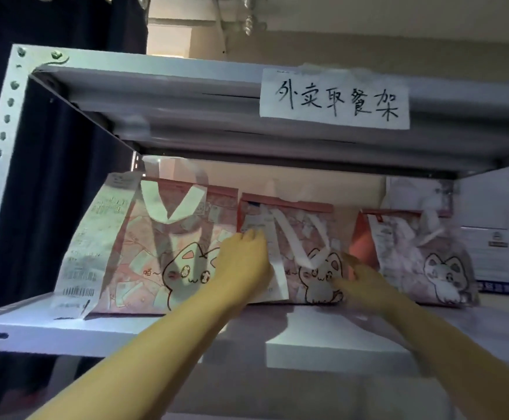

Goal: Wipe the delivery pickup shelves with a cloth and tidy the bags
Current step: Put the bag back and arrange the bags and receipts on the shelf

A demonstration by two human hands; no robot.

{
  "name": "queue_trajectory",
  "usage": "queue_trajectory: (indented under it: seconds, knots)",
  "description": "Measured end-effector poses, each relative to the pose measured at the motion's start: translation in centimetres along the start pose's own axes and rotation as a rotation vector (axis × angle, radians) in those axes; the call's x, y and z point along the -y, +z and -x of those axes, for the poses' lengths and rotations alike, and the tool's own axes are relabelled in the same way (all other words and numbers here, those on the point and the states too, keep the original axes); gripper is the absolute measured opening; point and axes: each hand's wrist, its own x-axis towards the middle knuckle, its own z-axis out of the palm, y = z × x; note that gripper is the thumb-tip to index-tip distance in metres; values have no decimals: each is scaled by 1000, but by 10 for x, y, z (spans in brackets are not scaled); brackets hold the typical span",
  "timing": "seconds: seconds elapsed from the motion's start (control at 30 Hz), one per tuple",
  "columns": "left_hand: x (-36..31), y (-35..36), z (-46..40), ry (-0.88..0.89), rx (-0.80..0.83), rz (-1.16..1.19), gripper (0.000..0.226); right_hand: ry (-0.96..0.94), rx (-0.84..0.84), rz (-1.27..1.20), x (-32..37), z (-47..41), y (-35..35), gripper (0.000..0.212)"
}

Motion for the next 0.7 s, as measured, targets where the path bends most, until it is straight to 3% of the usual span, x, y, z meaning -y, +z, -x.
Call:
queue_trajectory:
  seconds: [0.1, 0.2, 0.27, 0.33, 0.5, 0.7]
  knots:
    - [-11, 7, -14, -60, 46, 30, 50, 113, -21, -157, -6, -11, -1, 56]
    - [-19, 14, -19, -102, 112, 201, 58, 232, -47, -364, -10, -23, 0, 42]
    - [-21, 21, -22, -153, 182, 306, 63, 282, -55, -369, -13, -31, 1, 32]
    - [-21, 24, -22, -209, 226, 364, 67, 303, -51, -360, -16, -37, 3, 36]
    - [-24, 23, -27, -335, 170, 491, 77, 319, -55, -316, -25, -42, 5, 63]
    - [-23, 27, -33, -452, 162, 558, 83, 296, 11, -337, -29, -31, -7, 56]
